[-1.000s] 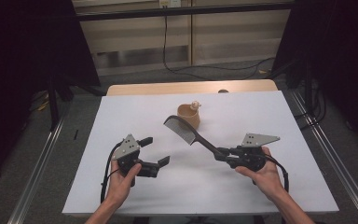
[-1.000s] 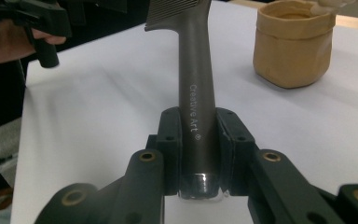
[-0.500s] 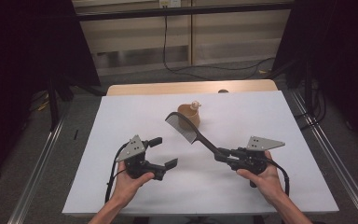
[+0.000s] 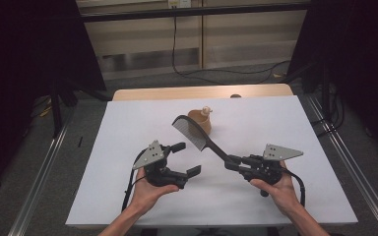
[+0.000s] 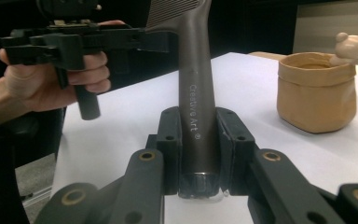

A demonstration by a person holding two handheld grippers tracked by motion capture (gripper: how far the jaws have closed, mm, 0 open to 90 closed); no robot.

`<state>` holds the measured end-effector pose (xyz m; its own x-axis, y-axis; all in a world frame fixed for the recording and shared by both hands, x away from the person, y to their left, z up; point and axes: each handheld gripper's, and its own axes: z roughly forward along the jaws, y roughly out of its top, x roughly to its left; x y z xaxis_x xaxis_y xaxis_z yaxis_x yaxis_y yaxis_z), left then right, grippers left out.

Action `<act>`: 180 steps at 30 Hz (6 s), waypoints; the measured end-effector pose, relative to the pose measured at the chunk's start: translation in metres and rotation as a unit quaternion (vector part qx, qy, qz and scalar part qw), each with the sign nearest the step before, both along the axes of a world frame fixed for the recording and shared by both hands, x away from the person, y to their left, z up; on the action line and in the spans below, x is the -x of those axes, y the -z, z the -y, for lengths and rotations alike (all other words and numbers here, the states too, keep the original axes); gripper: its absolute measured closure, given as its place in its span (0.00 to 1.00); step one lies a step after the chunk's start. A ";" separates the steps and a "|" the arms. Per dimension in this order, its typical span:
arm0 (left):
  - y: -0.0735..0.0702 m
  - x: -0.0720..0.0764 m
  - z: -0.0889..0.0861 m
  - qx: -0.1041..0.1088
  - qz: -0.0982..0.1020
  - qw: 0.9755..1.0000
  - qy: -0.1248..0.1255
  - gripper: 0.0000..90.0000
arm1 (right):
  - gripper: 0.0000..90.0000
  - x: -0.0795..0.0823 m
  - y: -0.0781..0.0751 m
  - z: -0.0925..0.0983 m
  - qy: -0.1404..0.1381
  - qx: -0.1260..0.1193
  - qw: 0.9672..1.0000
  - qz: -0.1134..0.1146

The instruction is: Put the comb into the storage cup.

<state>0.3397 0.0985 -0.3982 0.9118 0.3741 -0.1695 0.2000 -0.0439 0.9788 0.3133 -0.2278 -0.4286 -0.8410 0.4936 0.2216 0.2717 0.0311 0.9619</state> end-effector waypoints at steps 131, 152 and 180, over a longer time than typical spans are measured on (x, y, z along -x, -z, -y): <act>-0.020 -0.030 0.031 0.017 -0.095 0.994 -0.041 0.81 | 0.05 0.010 -0.014 0.010 0.143 0.045 0.988 0.020; -0.033 -0.042 0.014 -0.023 -0.062 0.995 -0.078 0.81 | 0.00 0.045 -0.014 0.044 0.277 0.070 0.958 0.041; -0.066 -0.074 0.001 -0.038 -0.037 0.990 -0.128 0.81 | 0.00 0.062 0.004 0.059 0.322 0.064 0.942 0.067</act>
<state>0.4140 0.0979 -0.3322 0.7717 0.6051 -0.1959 0.2857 -0.0546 0.9568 0.2516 -0.2869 -0.4323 -0.3744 0.9265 0.0383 0.1496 0.0196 0.9885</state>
